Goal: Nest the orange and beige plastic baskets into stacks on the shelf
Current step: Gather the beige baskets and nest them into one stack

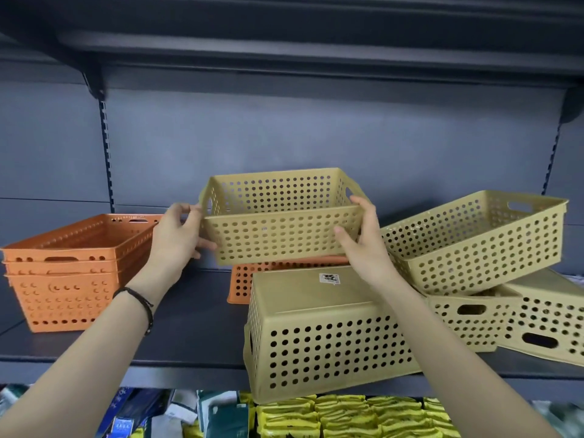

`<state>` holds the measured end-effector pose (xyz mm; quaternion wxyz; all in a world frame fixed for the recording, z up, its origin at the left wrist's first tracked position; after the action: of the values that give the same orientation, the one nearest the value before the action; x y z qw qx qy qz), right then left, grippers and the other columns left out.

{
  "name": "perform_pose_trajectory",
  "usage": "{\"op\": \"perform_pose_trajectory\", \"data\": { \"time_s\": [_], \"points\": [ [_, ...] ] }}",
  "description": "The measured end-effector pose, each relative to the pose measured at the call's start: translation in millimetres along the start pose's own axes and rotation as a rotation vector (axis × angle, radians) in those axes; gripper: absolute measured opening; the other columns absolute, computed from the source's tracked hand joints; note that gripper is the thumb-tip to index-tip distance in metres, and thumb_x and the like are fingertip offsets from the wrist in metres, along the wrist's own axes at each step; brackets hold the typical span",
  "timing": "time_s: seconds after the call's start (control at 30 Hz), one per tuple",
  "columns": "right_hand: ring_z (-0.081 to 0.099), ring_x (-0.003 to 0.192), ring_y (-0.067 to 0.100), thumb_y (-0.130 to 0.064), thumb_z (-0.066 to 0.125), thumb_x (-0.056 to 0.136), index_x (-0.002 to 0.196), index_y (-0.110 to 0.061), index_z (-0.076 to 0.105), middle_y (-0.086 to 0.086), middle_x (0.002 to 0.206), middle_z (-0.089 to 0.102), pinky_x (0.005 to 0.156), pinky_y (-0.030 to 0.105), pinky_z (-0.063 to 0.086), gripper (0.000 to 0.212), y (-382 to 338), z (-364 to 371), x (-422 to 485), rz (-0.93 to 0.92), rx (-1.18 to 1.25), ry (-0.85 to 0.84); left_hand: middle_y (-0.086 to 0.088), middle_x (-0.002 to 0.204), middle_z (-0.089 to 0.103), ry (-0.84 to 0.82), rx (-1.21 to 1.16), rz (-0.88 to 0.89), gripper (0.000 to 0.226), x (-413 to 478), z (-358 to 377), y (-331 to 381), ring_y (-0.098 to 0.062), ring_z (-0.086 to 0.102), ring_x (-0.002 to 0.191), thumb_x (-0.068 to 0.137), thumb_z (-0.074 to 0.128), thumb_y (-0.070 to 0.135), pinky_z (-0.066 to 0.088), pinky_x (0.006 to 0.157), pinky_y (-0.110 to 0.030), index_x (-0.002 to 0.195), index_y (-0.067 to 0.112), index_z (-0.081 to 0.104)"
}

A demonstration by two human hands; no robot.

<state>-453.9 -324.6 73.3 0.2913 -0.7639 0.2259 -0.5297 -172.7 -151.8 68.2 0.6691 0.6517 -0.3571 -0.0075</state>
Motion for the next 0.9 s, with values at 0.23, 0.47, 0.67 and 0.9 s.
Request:
{"op": "perform_pose_trajectory", "data": {
  "time_s": [0.23, 0.47, 0.67, 0.9],
  "points": [
    [0.035, 0.129, 0.000, -0.014, 0.055, 0.095, 0.143, -0.037, 0.029, -0.001, 0.141, 0.032, 0.112, 0.030, 0.029, 0.060, -33.9, -41.4, 0.9, -0.119, 0.035, 0.206, 0.018, 0.122, 0.058, -0.126, -0.010, 0.270, 0.043, -27.0, 28.2, 50.8, 0.001, 0.059, 0.100, 0.095, 0.048, 0.046, 0.043, 0.076, -0.012, 0.136, 0.034, 0.041],
    [0.027, 0.110, -0.031, -0.020, 0.060, 0.094, 0.146, -0.033, 0.029, 0.000, 0.140, 0.032, 0.099, 0.004, 0.022, 0.063, -23.5, -61.9, -33.4, -0.126, -0.017, 0.167, 0.013, 0.125, 0.057, -0.264, -0.271, 0.180, 0.067, -59.7, 55.1, 23.2, 0.012, 0.061, 0.100, 0.092, 0.060, 0.025, 0.050, 0.073, -0.007, 0.147, 0.028, 0.022],
    [0.029, 0.119, -0.024, -0.025, 0.057, 0.096, 0.145, -0.040, 0.025, -0.015, 0.137, 0.031, 0.102, 0.004, 0.023, 0.061, -9.8, -71.6, -61.3, -0.125, -0.017, 0.110, 0.010, 0.122, 0.058, -0.227, -0.306, 0.211, 0.066, -88.8, 52.1, 9.7, 0.011, 0.063, 0.098, 0.090, 0.062, 0.014, 0.054, 0.072, -0.013, 0.143, 0.028, 0.024],
    [0.049, 0.117, 0.018, -0.014, 0.049, 0.094, 0.117, -0.018, 0.062, 0.000, 0.119, 0.060, 0.101, 0.039, 0.041, 0.027, 9.2, -136.9, -65.9, -0.180, -0.425, 0.350, 0.008, 0.118, 0.057, -0.217, -0.326, 0.240, 0.075, -92.9, 51.0, 11.7, 0.012, 0.063, 0.092, 0.090, 0.059, 0.004, 0.054, 0.065, -0.012, 0.143, 0.034, 0.016]
  ]
}}
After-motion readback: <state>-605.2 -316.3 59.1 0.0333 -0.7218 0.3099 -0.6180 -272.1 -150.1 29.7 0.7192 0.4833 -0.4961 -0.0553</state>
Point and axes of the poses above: each hand's wrist, its own x-axis towards the middle knuckle, its own z-axis out of the palm, y = z × x, the point moved 10 cm from there along x, towards the middle knuckle
